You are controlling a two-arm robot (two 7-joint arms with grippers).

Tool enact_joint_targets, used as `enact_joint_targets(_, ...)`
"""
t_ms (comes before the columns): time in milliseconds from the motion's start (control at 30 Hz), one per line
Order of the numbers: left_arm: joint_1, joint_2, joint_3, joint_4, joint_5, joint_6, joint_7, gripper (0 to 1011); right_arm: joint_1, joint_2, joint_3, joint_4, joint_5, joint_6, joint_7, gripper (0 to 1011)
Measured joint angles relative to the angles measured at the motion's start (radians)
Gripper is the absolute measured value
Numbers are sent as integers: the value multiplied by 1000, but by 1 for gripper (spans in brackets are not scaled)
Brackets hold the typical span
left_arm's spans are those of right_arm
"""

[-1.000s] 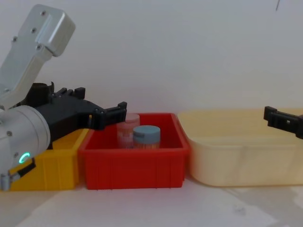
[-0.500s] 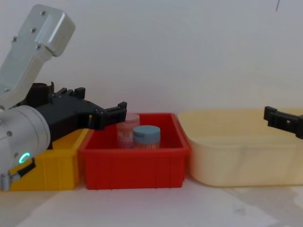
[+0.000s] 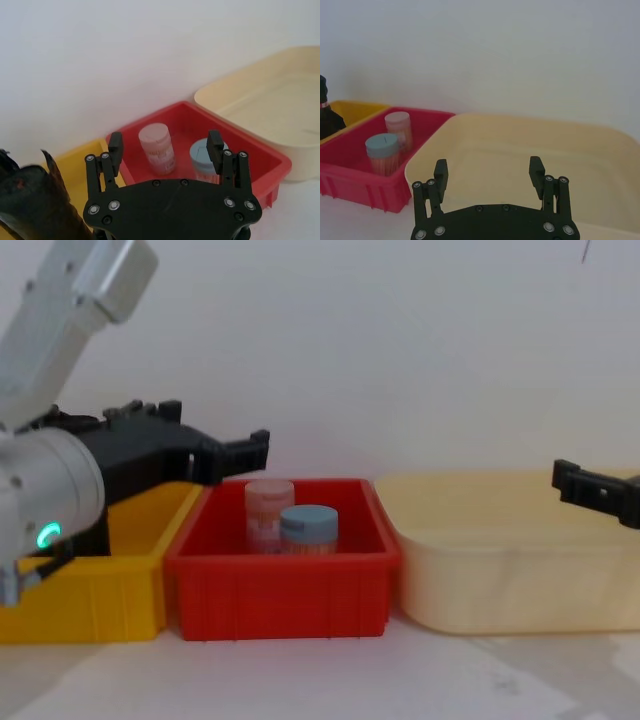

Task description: Pick up the garbage bag with the one hand and transfer it to the other hand.

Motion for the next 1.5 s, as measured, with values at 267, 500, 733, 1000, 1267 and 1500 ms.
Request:
enact_joint_targets(267,13,33,-38,-120,-20,94,-5,1001,47,-6,-25,11,-27,-27,26,1000)
enact_joint_targets(500,71,80,-104,-258,-43,185,3,1001,114,-17,-61,20,-54,-29,62,1000)
enact_joint_targets(733,161,127,-205,-368,-83,254,12,1001,187,-32,-111,24,-95,3,97,1000)
enact_joint_targets(1000,255,160,-336,-429,-140,290,4,1001,261,-54,-168,32,-145,49,125,1000)
enact_joint_targets(1267,317,181,-441,-433,-195,294,-33,1001,332,-71,-219,50,-192,104,153,1000)
enact_joint_targets(1500,325,188,-473,-409,-221,292,-61,1001,395,-74,-258,71,-220,173,205,1000)
